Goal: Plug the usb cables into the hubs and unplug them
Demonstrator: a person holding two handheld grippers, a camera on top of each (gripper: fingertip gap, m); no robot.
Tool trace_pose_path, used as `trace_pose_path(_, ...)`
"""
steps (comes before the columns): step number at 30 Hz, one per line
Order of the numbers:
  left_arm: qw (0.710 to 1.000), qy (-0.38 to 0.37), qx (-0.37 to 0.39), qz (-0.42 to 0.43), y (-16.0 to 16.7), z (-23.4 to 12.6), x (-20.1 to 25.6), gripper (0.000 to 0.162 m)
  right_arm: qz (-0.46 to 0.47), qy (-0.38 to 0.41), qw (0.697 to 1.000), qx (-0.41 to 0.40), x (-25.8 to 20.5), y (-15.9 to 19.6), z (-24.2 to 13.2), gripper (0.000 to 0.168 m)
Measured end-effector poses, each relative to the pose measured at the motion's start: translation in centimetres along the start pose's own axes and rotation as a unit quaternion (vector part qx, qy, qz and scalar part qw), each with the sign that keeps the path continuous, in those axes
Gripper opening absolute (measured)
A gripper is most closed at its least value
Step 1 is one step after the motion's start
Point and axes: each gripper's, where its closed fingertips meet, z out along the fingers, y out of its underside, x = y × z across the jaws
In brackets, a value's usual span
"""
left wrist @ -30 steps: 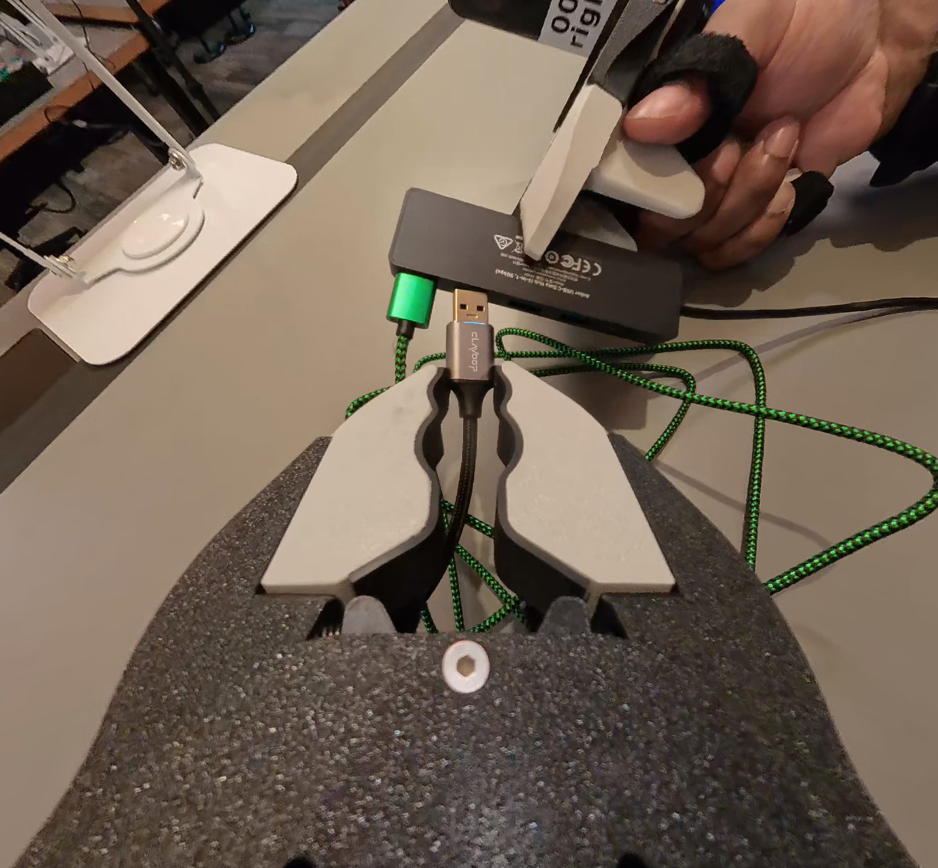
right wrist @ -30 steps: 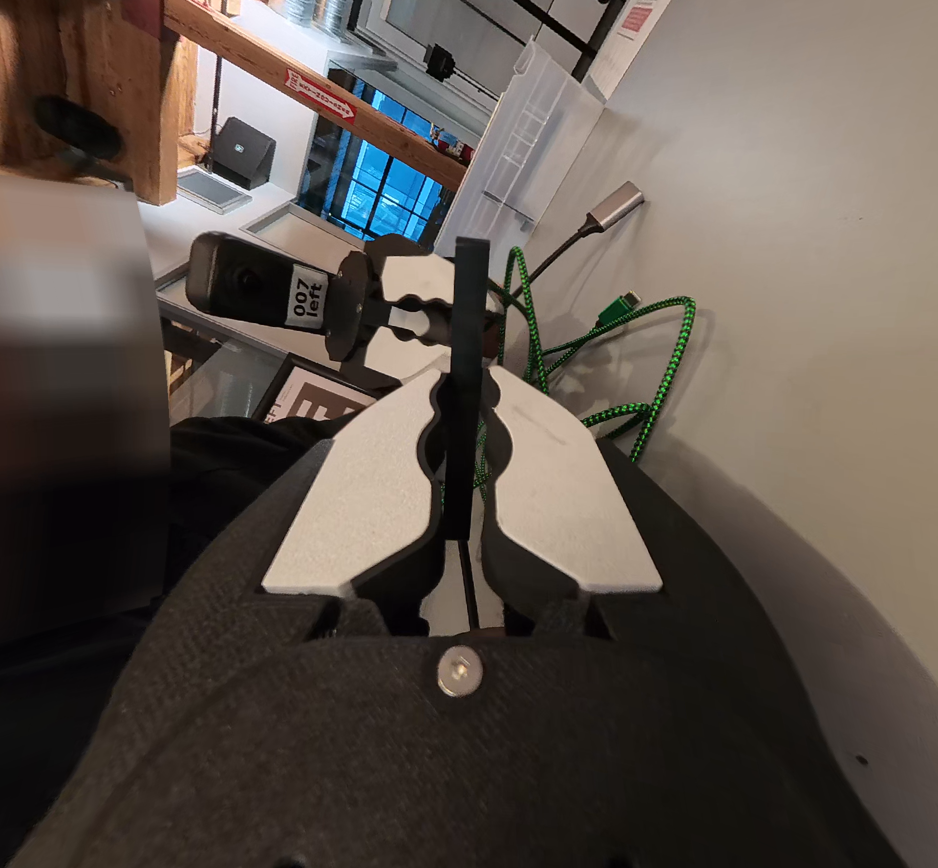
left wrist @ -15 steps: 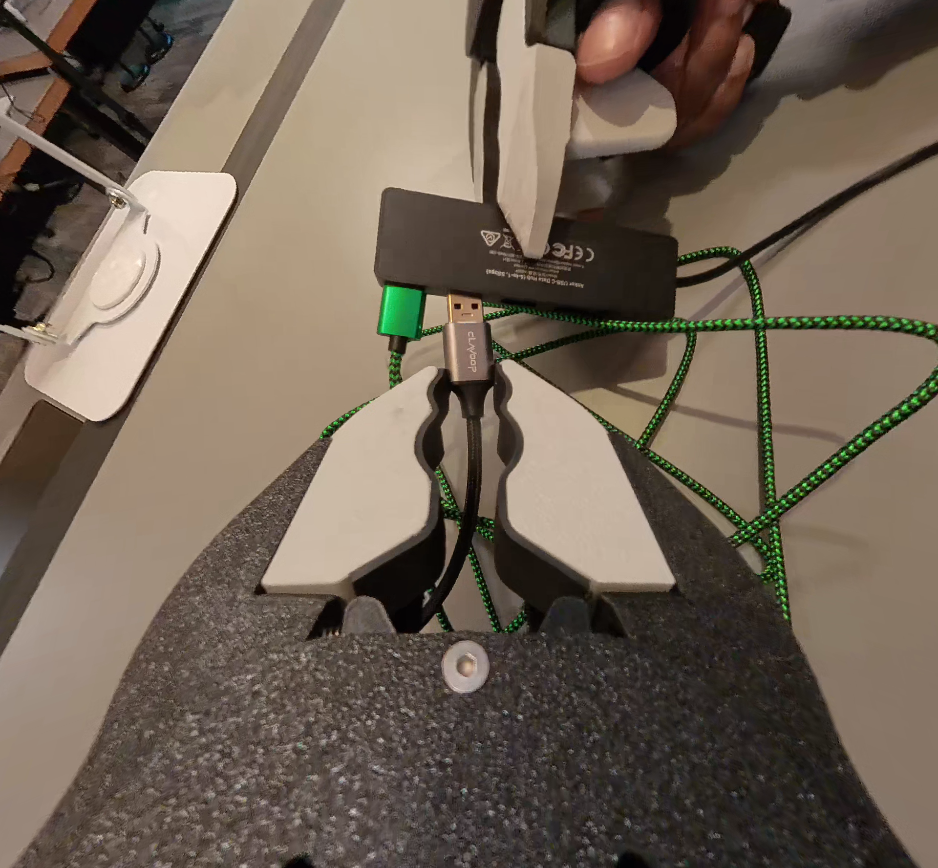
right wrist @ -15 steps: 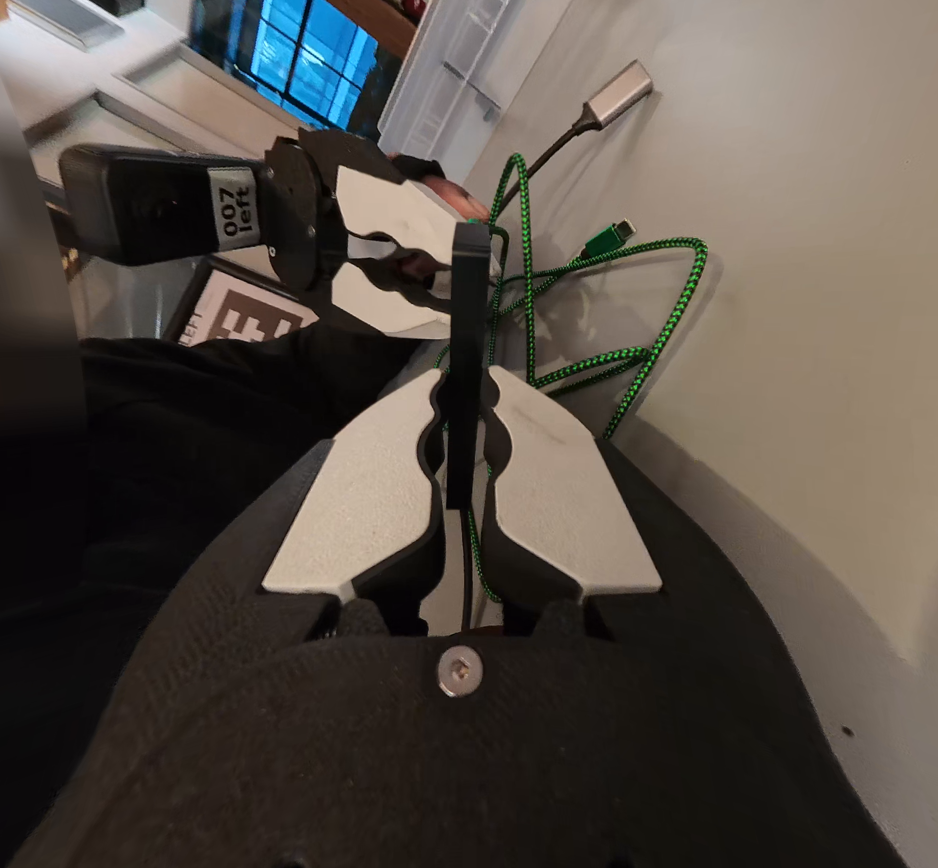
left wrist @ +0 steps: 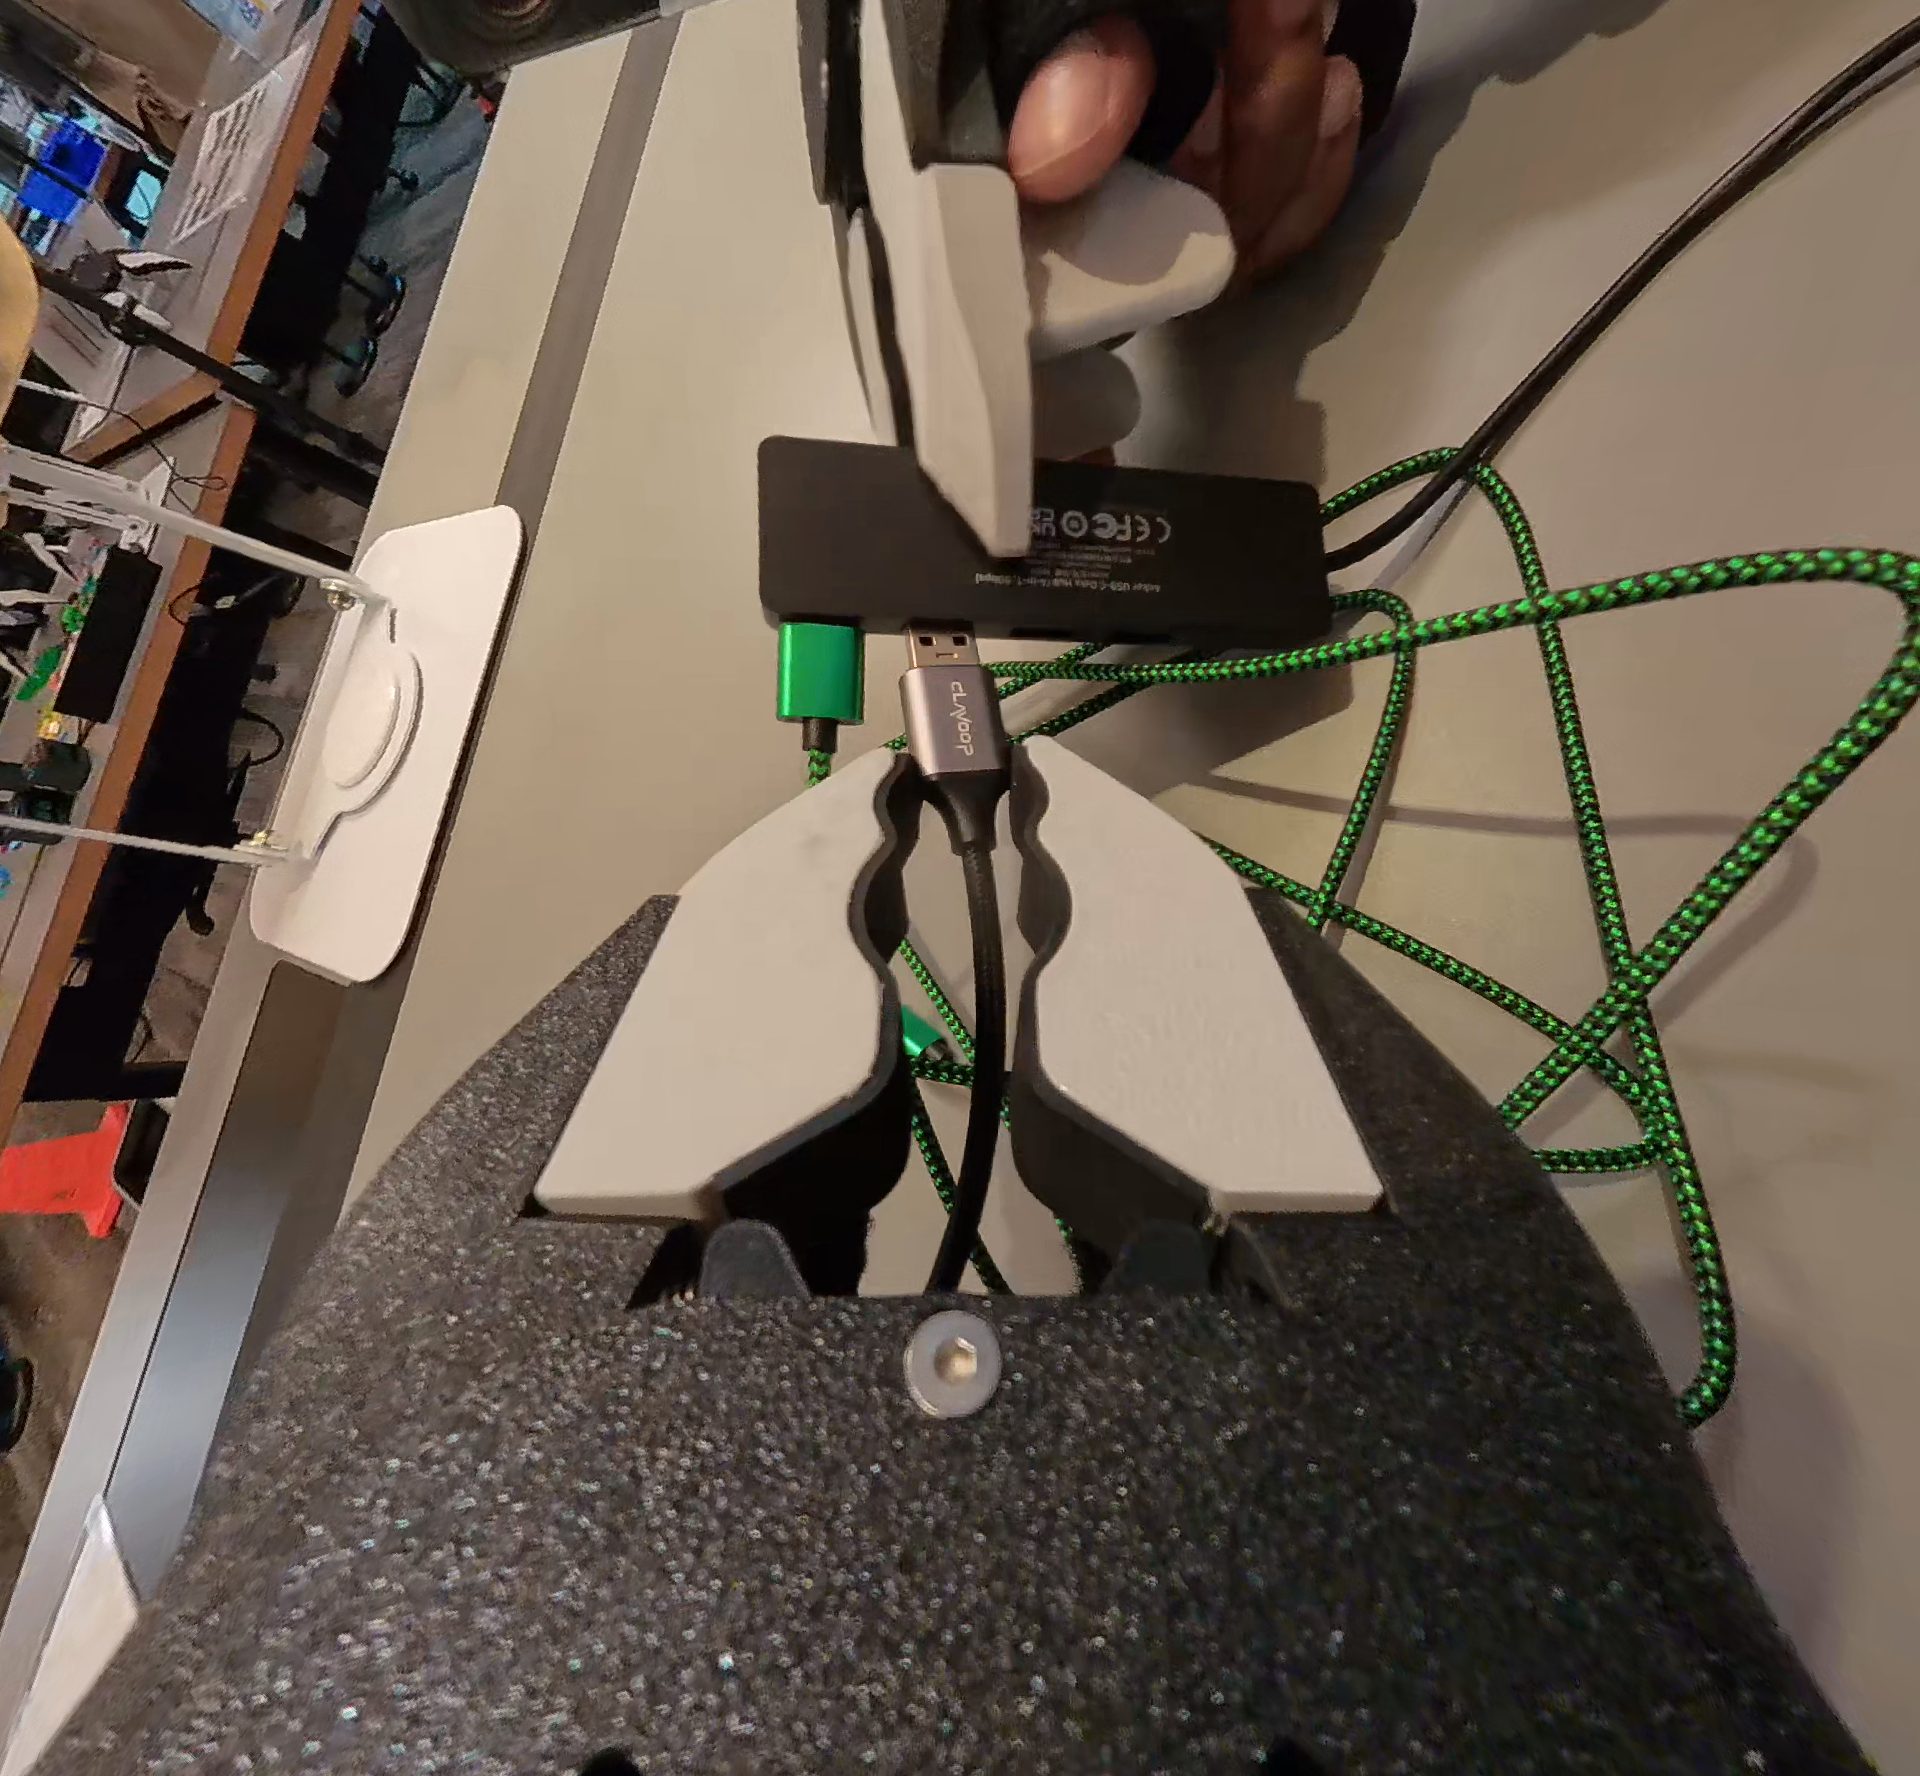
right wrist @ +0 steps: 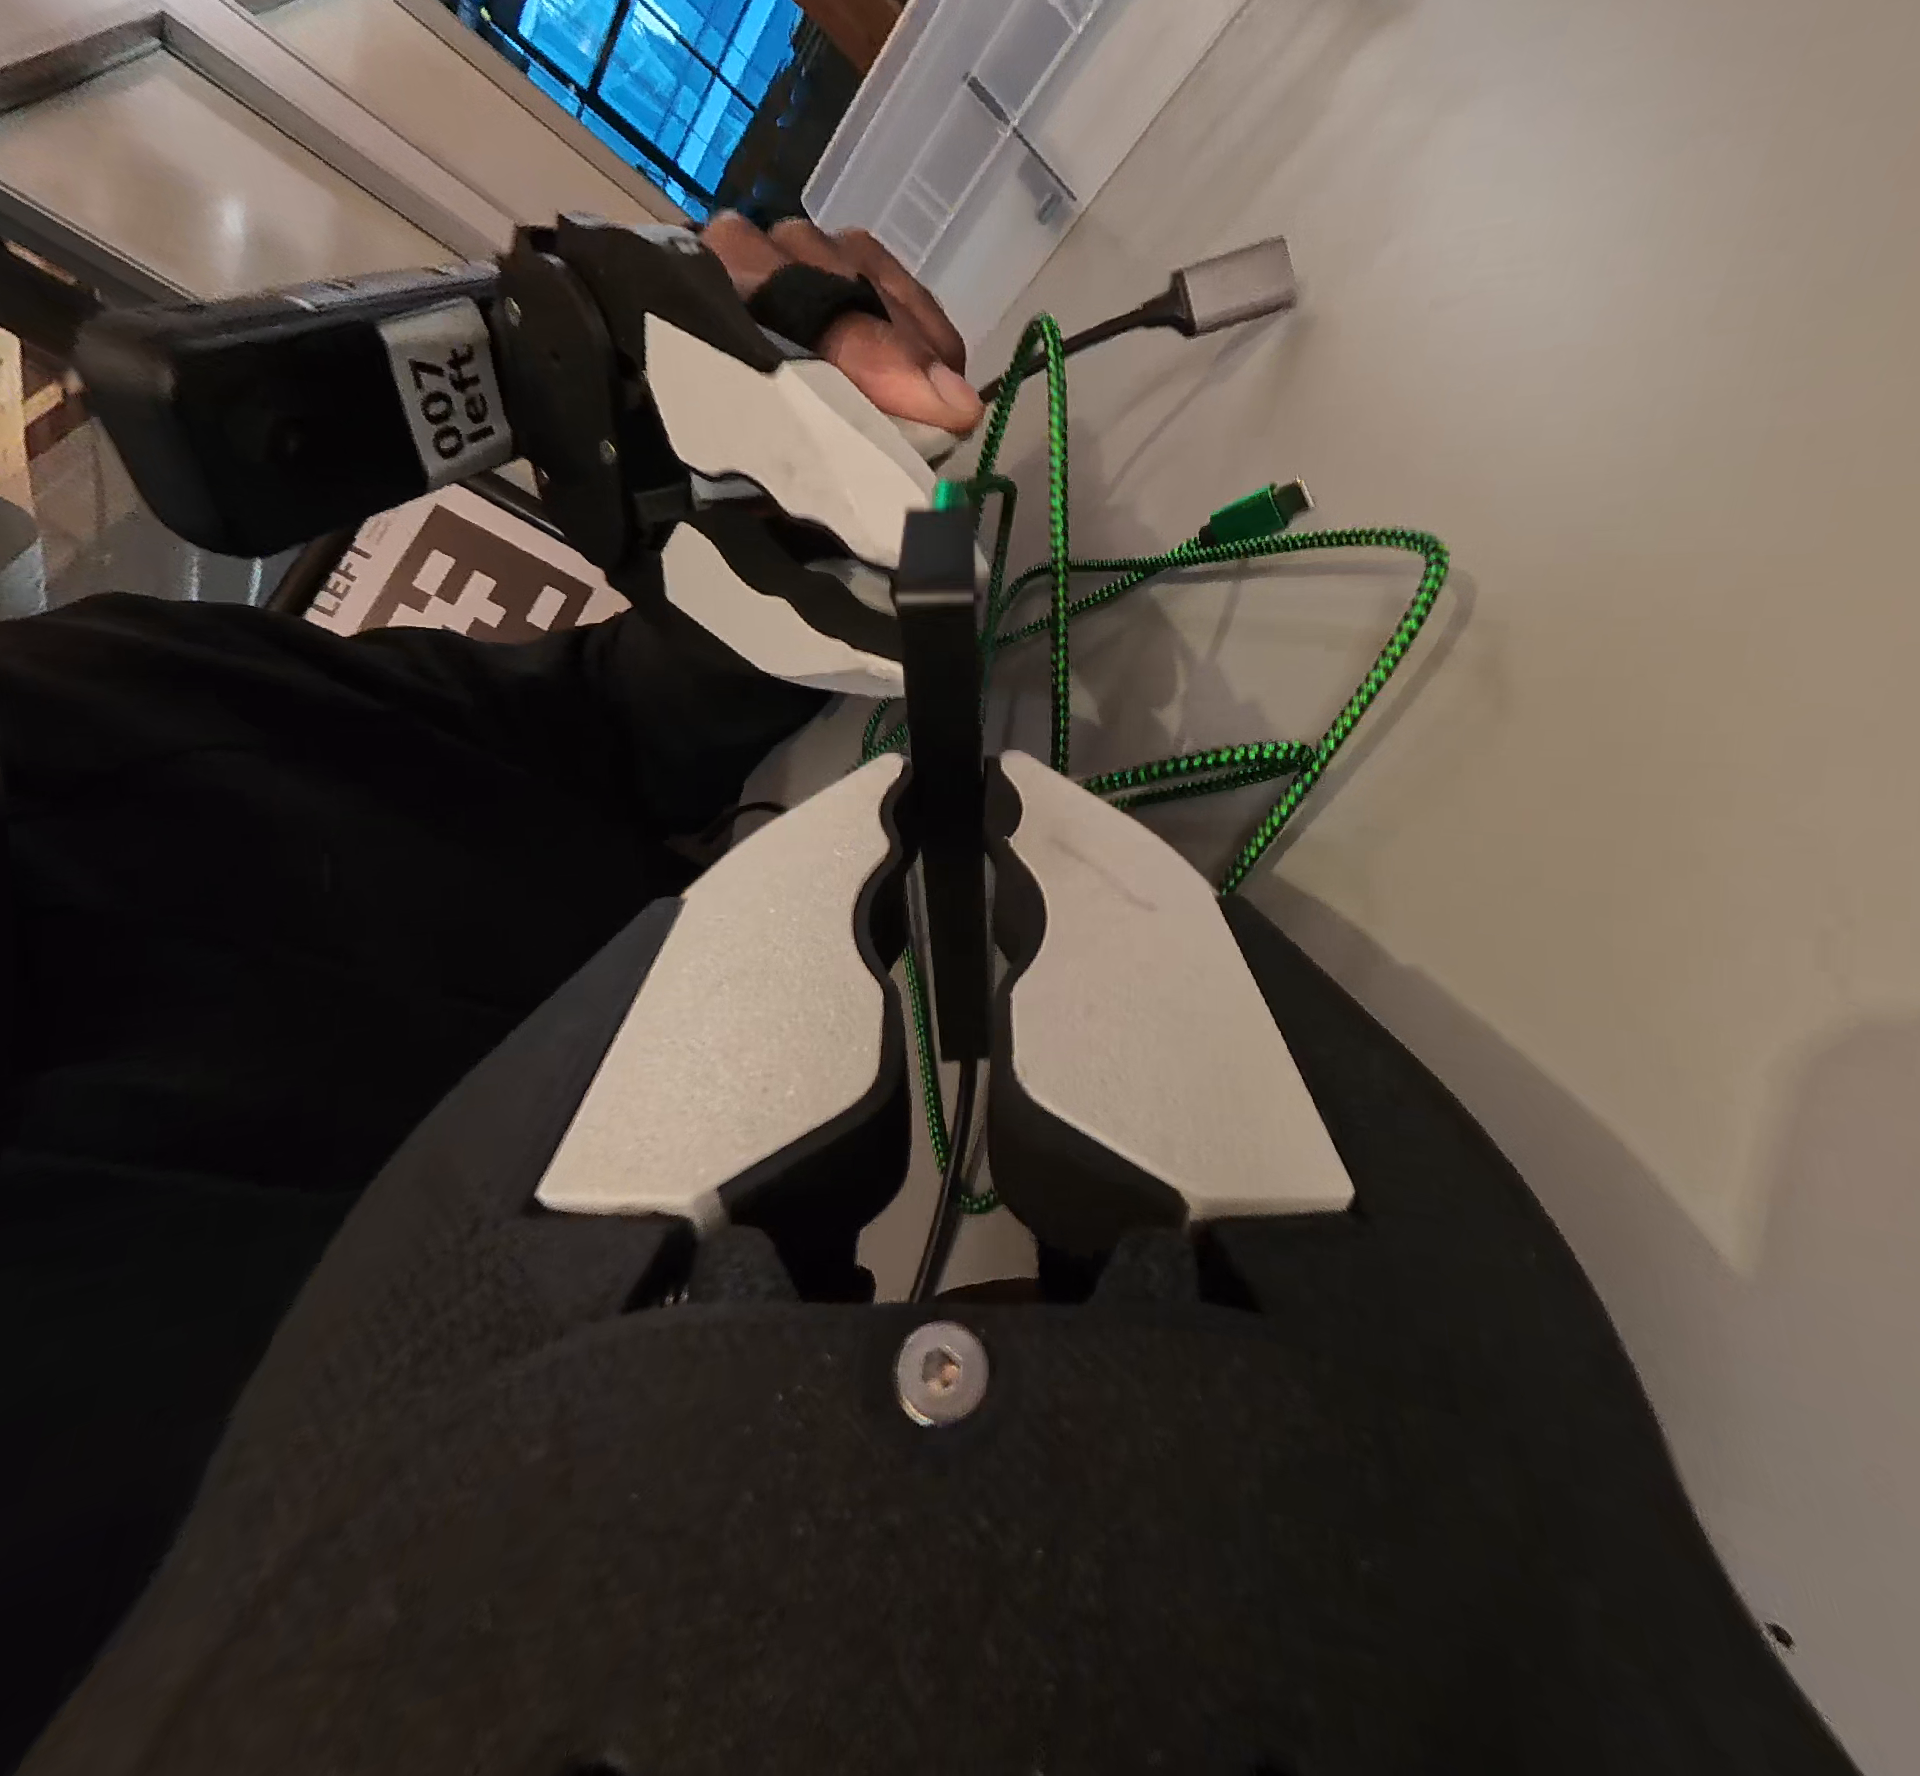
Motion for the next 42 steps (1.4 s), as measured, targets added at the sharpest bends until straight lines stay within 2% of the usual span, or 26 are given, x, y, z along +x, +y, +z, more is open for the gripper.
trace_pose_path(6, 1.000, 0.008, 0.018, 0.000, -0.4, 0.2, 0.4, 0.017, 0.001, -0.019, 1.000, 0.009, -0.2, -0.1, -0.2, 0.010)
trace_pose_path(16, 0.993, 0.035, 0.092, 0.069, -2.1, -1.3, 1.9, 0.017, -0.042, -0.084, 0.994, -0.052, -2.3, 1.5, 0.1, 0.010)
trace_pose_path(23, 0.988, 0.049, 0.109, 0.098, -2.8, -1.7, 2.8, 0.017, -0.076, -0.107, 0.988, -0.086, -3.3, 2.7, 0.1, 0.010)
trace_pose_path(34, 0.984, 0.056, 0.100, 0.134, -2.7, -1.9, 3.6, 0.017, -0.100, -0.102, 0.983, -0.112, -3.5, 3.7, 0.3, 0.011)
trace_pose_path(42, 0.985, 0.034, 0.041, 0.164, -1.6, -0.9, 3.4, 0.017, -0.100, -0.079, 0.984, -0.125, -2.8, 3.9, 0.5, 0.011)
